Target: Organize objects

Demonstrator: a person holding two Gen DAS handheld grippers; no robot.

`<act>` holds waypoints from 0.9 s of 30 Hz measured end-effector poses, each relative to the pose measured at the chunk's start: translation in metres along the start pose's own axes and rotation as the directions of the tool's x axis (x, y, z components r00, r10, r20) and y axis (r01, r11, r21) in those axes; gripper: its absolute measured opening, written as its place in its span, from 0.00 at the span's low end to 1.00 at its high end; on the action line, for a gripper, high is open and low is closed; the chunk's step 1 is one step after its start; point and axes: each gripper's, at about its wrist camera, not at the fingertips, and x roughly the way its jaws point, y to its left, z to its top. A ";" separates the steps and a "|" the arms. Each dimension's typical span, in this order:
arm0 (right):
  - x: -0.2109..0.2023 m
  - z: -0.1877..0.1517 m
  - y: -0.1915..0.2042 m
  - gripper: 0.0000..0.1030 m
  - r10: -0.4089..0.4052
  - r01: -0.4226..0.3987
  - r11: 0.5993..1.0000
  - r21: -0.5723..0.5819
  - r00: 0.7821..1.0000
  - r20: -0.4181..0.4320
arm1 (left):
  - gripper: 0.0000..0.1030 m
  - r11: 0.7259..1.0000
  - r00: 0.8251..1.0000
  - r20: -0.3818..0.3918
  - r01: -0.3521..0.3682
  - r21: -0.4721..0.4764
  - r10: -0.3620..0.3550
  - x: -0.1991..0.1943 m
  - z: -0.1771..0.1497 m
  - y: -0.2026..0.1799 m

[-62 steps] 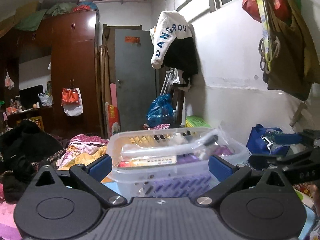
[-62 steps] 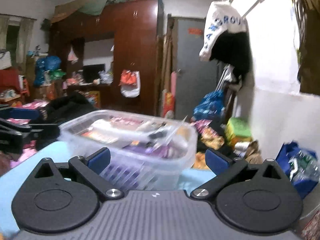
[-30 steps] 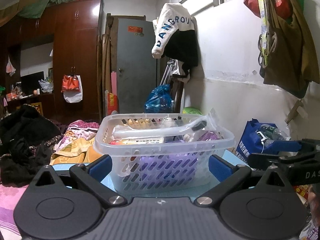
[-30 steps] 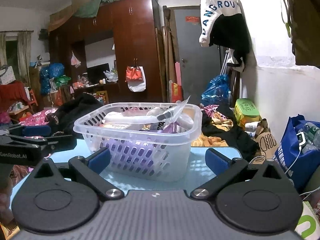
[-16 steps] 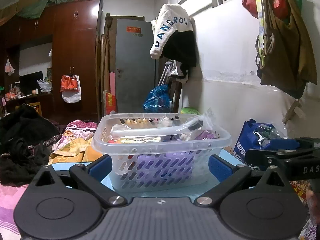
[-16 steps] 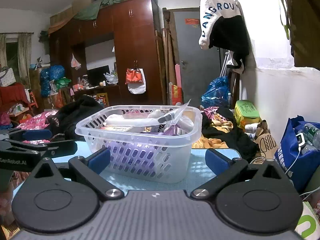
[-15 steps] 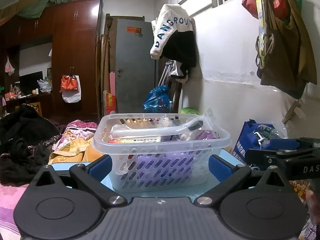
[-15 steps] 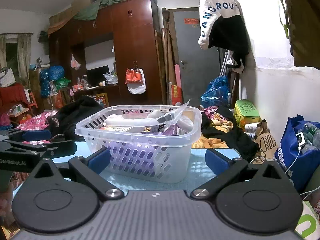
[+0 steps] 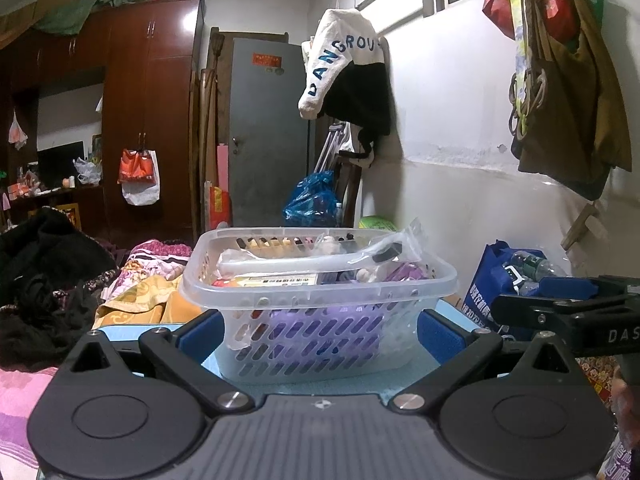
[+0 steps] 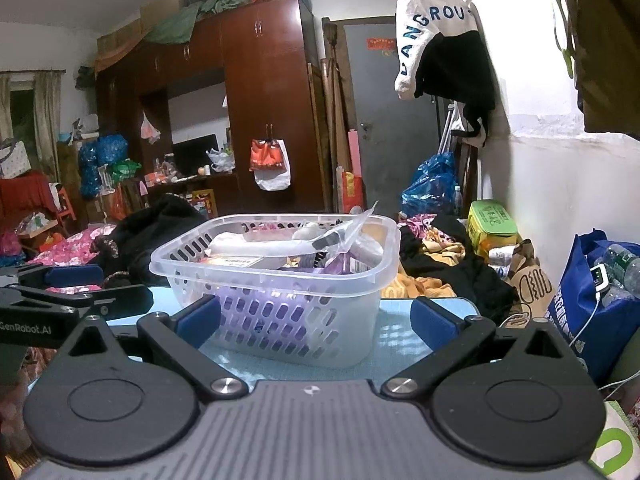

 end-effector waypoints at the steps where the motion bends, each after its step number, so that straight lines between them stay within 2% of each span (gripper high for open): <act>1: 0.000 0.000 0.000 1.00 0.002 -0.002 1.000 0.001 1.000 -0.001 | 1.00 1.000 1.000 -0.003 0.000 -0.002 0.000 0.001 -0.001 0.000; 27: 0.003 -0.003 -0.002 1.00 -0.013 0.014 1.000 -0.009 1.000 0.010 | 1.00 1.000 1.000 -0.023 0.004 -0.003 -0.004 0.008 -0.006 -0.004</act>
